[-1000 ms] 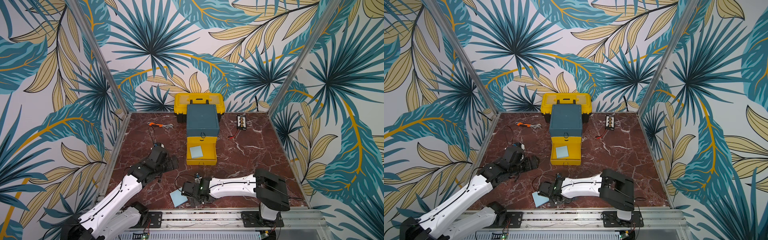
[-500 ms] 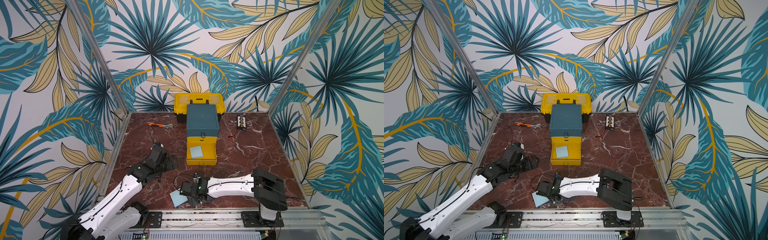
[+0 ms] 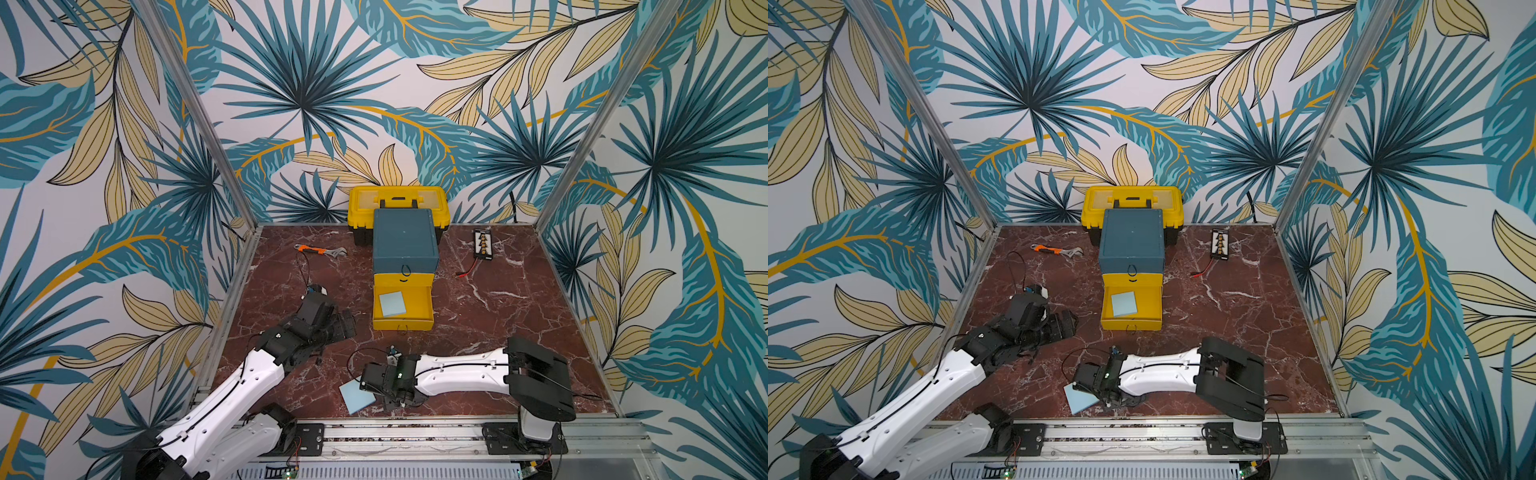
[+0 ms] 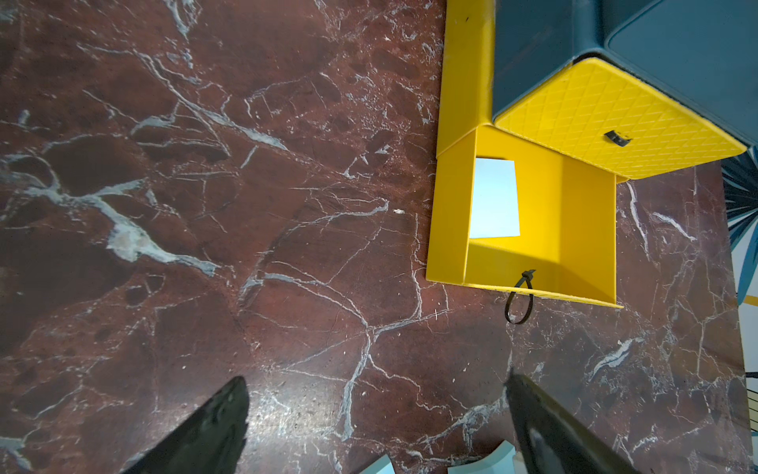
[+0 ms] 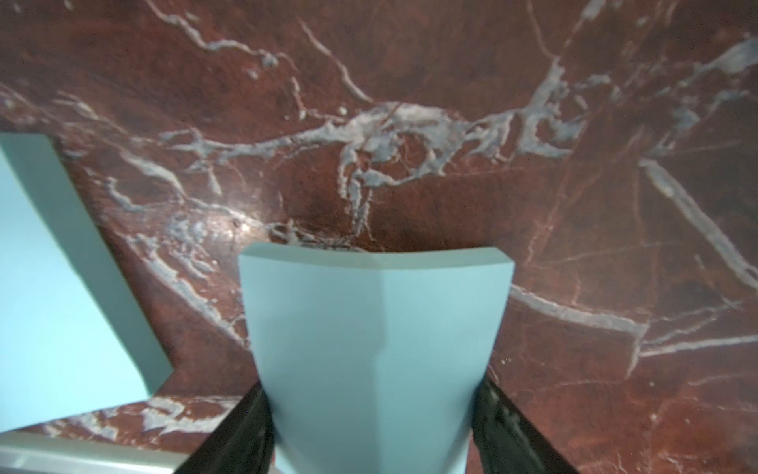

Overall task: Please put the sticky notes in the drawer by color
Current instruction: Pick up the sticky notes from the center of the board.

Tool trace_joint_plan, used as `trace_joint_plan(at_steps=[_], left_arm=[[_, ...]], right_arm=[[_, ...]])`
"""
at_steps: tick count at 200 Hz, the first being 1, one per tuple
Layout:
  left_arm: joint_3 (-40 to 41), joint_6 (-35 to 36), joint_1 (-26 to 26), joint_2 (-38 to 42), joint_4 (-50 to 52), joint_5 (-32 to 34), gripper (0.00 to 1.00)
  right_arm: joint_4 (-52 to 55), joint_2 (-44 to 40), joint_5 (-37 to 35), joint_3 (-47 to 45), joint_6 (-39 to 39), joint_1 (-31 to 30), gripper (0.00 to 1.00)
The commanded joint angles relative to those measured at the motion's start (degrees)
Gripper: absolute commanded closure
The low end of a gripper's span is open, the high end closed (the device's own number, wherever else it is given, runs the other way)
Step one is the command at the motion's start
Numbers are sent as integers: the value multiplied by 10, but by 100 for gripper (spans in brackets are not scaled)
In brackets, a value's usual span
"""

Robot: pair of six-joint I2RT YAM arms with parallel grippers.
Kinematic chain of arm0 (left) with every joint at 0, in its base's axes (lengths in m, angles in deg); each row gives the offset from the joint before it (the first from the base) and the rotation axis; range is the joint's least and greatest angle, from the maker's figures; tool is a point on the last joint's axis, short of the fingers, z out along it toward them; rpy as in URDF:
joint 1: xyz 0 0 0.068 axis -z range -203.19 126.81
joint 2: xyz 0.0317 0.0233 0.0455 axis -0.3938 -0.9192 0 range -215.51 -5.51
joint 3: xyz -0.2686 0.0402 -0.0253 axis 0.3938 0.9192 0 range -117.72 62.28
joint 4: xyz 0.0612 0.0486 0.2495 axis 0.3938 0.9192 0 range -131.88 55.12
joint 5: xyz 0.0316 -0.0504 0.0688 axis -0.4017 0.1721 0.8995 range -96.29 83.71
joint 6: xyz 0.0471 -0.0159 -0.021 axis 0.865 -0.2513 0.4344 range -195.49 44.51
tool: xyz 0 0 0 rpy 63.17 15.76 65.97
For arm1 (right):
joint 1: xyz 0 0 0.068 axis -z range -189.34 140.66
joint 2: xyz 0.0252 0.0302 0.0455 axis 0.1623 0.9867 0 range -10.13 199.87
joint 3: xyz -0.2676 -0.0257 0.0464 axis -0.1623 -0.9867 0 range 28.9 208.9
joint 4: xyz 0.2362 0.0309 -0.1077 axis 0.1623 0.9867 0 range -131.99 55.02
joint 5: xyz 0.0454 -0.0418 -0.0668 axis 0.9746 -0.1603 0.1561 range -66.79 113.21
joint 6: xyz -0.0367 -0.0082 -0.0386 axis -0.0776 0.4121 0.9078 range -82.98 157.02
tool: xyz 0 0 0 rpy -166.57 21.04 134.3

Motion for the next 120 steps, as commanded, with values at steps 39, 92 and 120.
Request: trace_joint_plan(at_steps=[39, 92, 120], left_arm=[[2, -3, -4, 7, -2, 10, 0], [-6, -1, -4, 9, 8, 22, 0], [-8, -4, -4, 9, 13, 22, 0]], right_arm=[[113, -51, -107, 59, 34, -1, 27], [123, -121, -210, 78, 80, 3, 27], [82, -176, -265, 67, 132, 31, 27]])
